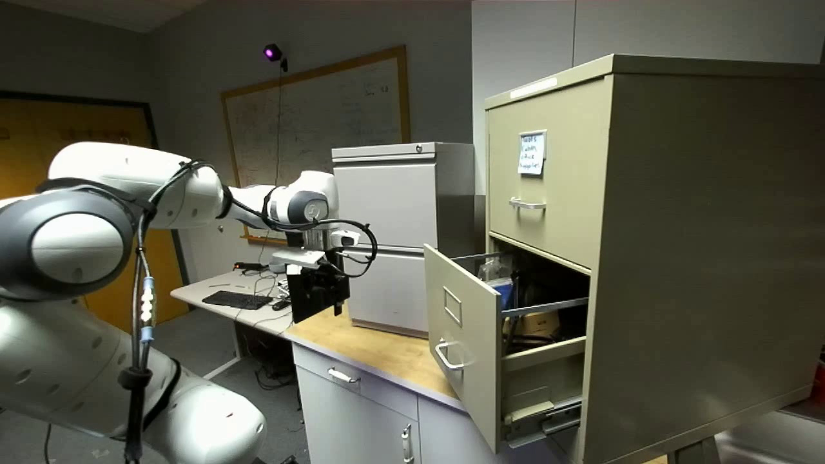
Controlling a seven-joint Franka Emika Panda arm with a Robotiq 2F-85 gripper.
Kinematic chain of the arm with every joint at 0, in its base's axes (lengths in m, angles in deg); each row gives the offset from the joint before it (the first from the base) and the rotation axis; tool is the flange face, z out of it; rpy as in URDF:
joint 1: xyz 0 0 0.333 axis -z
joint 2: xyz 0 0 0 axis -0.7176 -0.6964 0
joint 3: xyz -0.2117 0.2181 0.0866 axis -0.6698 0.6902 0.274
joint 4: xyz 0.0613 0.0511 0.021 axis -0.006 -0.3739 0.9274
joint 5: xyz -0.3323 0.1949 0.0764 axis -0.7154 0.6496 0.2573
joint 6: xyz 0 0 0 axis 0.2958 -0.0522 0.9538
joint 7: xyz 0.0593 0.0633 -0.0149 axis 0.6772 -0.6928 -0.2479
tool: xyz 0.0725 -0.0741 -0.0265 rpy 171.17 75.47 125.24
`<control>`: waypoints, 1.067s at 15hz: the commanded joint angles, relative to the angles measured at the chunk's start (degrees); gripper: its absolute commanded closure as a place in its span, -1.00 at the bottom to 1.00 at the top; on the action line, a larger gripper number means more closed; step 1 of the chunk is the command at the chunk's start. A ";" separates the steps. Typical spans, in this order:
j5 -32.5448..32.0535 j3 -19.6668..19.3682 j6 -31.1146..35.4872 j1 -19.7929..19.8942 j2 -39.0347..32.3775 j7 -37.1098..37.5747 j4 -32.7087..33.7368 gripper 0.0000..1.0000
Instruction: Close the bottom drawer of the right cabinet
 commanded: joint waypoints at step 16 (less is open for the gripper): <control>-8.13 -2.66 26.07 21.13 -2.06 28.73 -4.07 1.00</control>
